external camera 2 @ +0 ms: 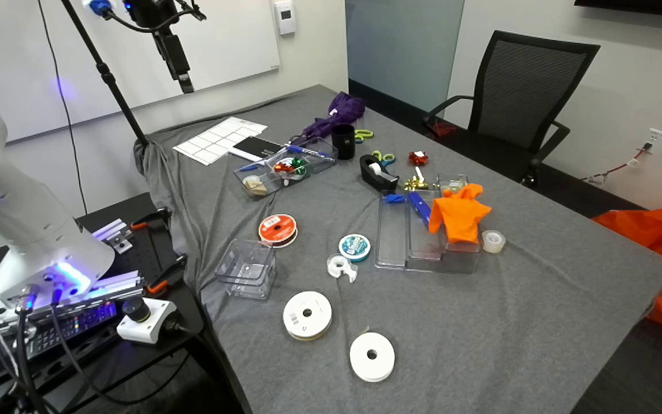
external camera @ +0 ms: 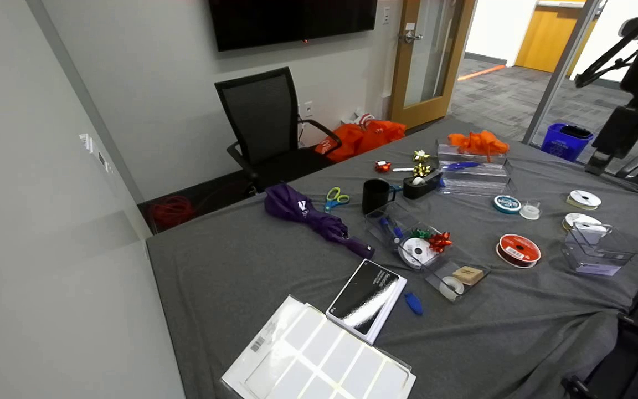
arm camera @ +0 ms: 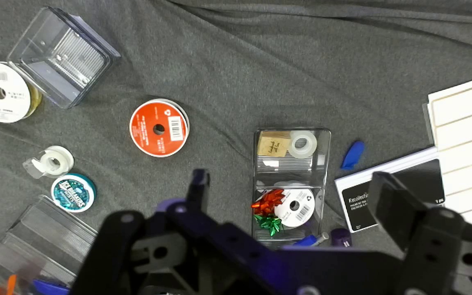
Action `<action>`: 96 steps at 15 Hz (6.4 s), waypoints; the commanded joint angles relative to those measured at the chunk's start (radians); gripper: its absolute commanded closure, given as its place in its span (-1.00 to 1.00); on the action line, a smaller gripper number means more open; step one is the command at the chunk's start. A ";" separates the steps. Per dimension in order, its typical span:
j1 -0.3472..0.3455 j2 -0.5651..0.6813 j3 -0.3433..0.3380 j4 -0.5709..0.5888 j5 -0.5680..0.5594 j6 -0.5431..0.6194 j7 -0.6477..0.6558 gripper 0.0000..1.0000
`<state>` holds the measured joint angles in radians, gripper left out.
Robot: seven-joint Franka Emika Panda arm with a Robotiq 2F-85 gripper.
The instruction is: Move the black bowl forward
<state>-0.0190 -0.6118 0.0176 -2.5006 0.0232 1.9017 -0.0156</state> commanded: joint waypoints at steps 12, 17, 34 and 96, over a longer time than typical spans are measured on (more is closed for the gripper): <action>0.008 0.001 -0.007 0.002 -0.005 -0.002 0.004 -1.00; 0.008 0.001 -0.007 0.002 -0.005 -0.002 0.004 -1.00; -0.075 0.356 0.000 0.212 0.146 0.252 0.461 -1.00; -0.047 1.831 -0.208 1.762 0.015 0.069 1.604 -1.00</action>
<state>-0.0661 1.2188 -0.1907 -0.7389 0.0386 1.9709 1.5885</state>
